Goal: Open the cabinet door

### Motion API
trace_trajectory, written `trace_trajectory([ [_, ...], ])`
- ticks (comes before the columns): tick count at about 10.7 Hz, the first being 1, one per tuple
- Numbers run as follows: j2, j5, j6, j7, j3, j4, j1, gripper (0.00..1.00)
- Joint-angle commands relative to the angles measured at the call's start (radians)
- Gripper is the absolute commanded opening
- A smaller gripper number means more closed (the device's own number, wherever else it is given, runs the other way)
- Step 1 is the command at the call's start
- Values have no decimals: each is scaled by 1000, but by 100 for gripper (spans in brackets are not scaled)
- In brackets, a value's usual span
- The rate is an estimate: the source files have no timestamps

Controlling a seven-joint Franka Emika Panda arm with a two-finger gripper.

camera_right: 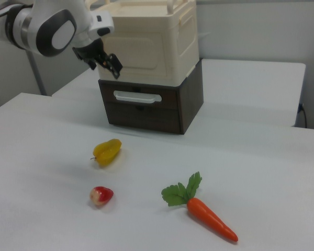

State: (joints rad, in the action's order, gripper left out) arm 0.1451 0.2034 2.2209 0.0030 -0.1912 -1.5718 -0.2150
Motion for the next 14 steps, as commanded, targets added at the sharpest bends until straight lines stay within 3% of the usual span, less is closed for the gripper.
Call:
trace_trajectory([
  [1, 83, 13, 298, 32, 67, 27, -21, 97],
  [5, 220, -4, 386, 67, 44, 183, -130, 91],
  [7, 267, -6, 506, 68, 19, 191, -170, 83],
  [10, 316, -10, 565, 68, -5, 225, -182, 62],
  [14, 344, -12, 611, 66, -13, 233, -182, 53],
])
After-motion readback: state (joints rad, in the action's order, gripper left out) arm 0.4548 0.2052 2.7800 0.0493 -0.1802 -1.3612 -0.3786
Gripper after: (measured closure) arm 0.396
